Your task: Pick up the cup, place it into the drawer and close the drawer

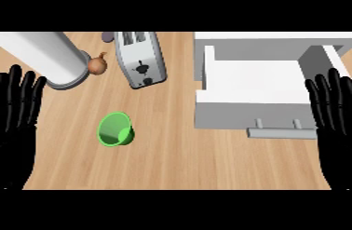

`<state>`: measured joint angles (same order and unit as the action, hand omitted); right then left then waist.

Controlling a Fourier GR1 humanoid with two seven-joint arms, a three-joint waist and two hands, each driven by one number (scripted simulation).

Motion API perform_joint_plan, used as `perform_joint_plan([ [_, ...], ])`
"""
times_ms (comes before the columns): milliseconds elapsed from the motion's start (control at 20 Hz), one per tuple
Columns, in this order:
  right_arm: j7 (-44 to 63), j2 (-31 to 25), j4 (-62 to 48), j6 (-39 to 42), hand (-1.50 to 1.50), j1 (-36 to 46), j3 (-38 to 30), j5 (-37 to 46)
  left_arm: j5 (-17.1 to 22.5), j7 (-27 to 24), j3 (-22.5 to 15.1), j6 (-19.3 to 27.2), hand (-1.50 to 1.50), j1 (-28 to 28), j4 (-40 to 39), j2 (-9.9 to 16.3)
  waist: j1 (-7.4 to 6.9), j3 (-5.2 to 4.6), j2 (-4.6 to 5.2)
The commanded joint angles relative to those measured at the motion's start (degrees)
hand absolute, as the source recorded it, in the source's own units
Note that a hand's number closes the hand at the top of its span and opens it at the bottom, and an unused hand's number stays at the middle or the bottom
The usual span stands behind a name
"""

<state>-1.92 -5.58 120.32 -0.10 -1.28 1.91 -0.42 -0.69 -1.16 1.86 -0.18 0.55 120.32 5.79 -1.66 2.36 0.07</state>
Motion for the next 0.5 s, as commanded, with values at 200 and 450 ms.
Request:
perform_joint_plan([
  [200, 1.51, -0.73, -0.13, 1.94, -1.50, 0.27, -0.39, -2.02, -16.29, 2.08, -7.76, 16.22, -1.50, -2.69, -2.16, -5.62, 2.07, -2.32, -0.06],
  [450, 5.77, 0.50, -1.70, 3.33, -1.50, 1.15, 1.58, -5.72, -6.84, 2.82, -13.41, 29.75, -1.50, -5.84, -9.78, -5.74, 2.14, -2.37, 0.01],
])
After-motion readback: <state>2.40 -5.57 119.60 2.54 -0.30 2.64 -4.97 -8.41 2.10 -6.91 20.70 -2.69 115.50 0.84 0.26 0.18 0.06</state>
